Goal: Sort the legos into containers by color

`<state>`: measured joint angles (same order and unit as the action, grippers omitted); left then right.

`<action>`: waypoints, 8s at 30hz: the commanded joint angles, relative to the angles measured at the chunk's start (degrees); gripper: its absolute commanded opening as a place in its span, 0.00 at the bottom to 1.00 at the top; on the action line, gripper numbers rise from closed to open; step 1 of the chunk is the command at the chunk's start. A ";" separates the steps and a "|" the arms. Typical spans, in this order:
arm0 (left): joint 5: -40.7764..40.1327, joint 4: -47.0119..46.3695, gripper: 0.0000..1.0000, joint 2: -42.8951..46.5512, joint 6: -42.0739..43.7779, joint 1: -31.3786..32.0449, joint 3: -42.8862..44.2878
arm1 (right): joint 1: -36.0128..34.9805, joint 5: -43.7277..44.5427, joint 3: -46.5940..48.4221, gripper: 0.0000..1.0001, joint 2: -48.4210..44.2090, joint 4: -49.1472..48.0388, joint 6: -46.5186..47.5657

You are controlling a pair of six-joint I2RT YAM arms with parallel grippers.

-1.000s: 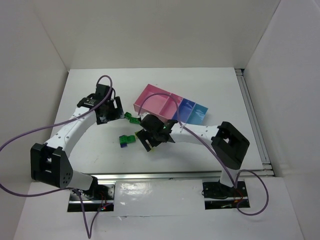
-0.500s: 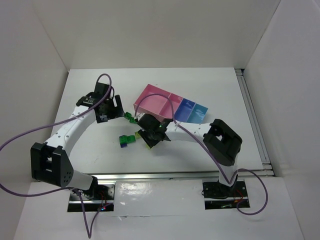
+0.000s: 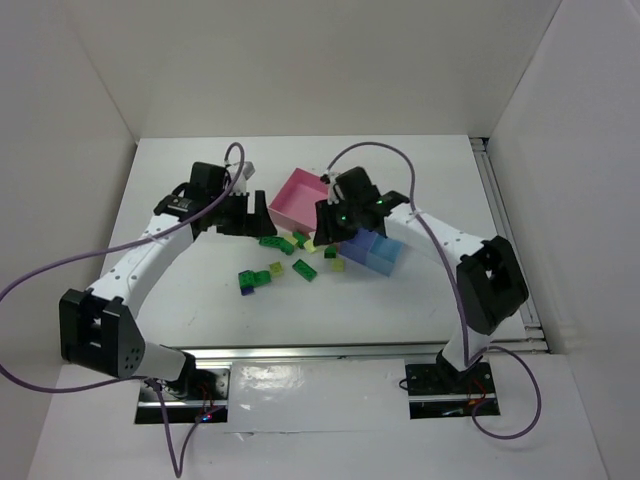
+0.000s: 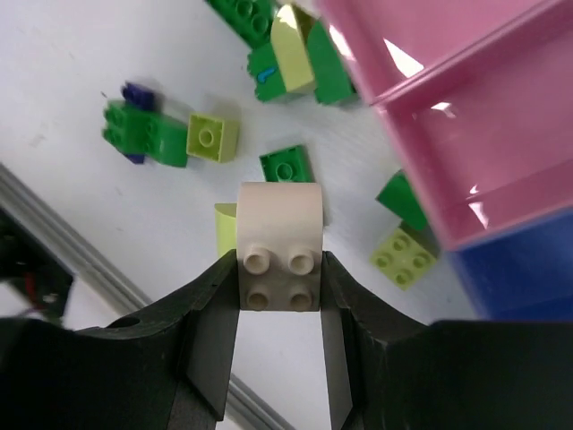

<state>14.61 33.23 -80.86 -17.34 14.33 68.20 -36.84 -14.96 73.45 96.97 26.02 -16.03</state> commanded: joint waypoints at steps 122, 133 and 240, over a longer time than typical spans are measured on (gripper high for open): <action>-15.96 5.19 0.79 -3.99 -16.85 -2.81 -1.21 | -2.95 12.66 -9.81 0.81 -9.08 2.21 -10.58; -9.51 1.22 0.86 -2.46 -16.85 -4.13 -8.00 | -5.61 25.49 -3.67 0.66 5.86 6.14 -22.36; -17.95 9.13 0.81 -1.23 -8.67 -7.21 2.98 | 3.35 40.72 15.56 0.40 12.45 -1.94 -2.61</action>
<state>-4.16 42.30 -83.35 -27.03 7.42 68.66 -33.45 25.02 83.66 107.31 26.79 -18.39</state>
